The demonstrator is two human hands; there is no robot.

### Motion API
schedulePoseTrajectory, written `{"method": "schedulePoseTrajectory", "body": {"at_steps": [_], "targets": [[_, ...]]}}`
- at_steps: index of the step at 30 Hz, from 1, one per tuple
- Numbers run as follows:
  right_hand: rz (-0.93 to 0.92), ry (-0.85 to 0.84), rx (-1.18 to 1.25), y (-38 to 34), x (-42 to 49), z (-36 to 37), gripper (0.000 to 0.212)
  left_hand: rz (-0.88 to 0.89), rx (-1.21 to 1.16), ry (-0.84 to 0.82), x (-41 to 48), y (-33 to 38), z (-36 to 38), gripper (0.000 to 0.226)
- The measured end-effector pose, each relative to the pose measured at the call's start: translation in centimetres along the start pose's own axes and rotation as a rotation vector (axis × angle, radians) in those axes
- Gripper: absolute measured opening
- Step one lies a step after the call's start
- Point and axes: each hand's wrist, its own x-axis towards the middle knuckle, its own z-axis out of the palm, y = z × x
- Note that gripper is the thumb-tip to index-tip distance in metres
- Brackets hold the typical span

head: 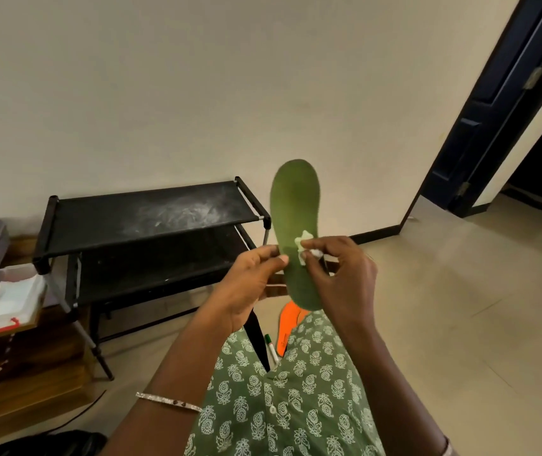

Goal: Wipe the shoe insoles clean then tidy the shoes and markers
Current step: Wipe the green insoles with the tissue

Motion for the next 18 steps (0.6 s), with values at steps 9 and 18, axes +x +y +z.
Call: {"method": "schedulePoseTrajectory", "body": {"at_steps": [9, 18], "targets": [[-0.059, 0.001, -0.168, 1.0, -1.2, 0.4, 0.017, 0.019, -0.099, 0.193, 0.1, -0.2, 0.6, 0.019], [-0.045, -0.027, -0.068, 0.7, -1.8, 0.0, 0.016, 0.079, -0.046, 0.182, -0.2, -0.2, 0.6, 0.018]]}}
